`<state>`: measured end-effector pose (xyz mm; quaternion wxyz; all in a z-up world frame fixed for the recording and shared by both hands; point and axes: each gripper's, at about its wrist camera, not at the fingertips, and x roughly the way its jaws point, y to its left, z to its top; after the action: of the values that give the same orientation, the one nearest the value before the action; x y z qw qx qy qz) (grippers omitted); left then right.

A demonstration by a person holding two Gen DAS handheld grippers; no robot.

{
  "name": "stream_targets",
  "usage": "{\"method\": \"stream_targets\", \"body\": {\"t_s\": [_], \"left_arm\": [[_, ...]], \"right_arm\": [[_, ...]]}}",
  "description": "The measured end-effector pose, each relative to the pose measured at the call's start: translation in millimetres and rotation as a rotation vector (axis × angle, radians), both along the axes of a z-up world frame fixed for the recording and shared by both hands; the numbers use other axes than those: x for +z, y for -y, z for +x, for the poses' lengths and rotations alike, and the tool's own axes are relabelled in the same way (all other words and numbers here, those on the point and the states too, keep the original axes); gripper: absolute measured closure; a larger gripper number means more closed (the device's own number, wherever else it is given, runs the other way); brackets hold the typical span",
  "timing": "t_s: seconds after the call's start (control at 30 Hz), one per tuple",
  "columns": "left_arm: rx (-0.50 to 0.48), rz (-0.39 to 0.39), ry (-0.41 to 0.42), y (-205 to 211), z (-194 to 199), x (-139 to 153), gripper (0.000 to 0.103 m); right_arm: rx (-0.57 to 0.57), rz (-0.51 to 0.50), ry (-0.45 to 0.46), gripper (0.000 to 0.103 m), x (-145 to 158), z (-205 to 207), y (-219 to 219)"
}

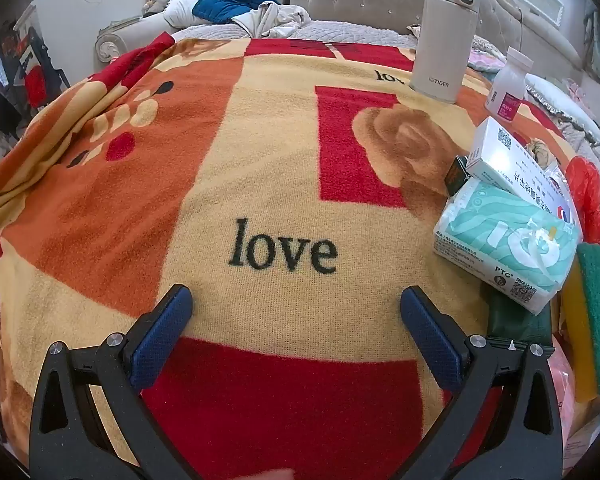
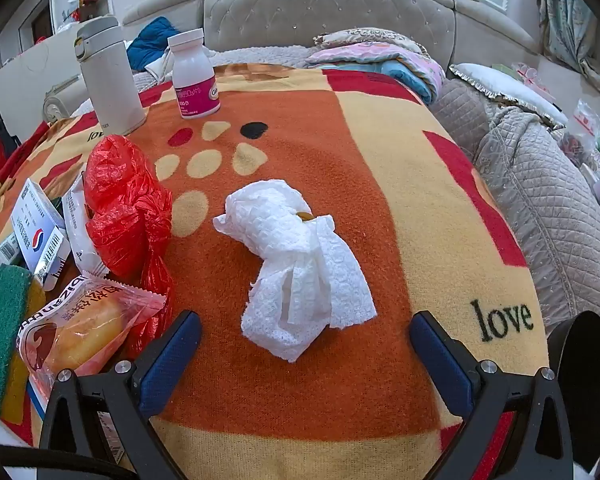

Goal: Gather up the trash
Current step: 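Move both tools toward the pile of trash on the blanket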

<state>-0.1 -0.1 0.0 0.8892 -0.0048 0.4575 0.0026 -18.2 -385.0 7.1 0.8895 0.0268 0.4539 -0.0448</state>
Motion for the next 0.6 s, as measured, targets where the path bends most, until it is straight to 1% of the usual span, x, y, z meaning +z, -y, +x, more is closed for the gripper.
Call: {"method": "stream_targets", "body": {"t_s": [0.03, 0.27, 0.4, 0.5, 0.6], "left_arm": [[0.002, -0.009, -0.005, -0.5, 0.2, -0.1, 0.0], [0.028, -0.006, -0.006, -3.5, 0.8, -1.0, 0.0], [0.039, 0.006, -0.02, -2.1, -14.0, 4.1, 0.0], [0.037, 0.012, -0.01, 4.3, -20.3, 7.2, 0.0], [0.038, 0.001, 0.007, 6.5, -34.0, 14.5, 0.0]], "right_arm": [[0.0, 0.0, 0.0, 0.0, 0.0, 0.2, -0.1], [0.0, -0.003, 0.002, 0.0, -0.3, 0.8, -0.6], [0.0, -0.003, 0.002, 0.0, -0.5, 1.3, -0.9], [0.0, -0.003, 0.002, 0.0, -0.6, 1.5, -1.1], [0.008, 0.001, -0.015, 0.0, -0.3, 0.9, -1.5]]}}
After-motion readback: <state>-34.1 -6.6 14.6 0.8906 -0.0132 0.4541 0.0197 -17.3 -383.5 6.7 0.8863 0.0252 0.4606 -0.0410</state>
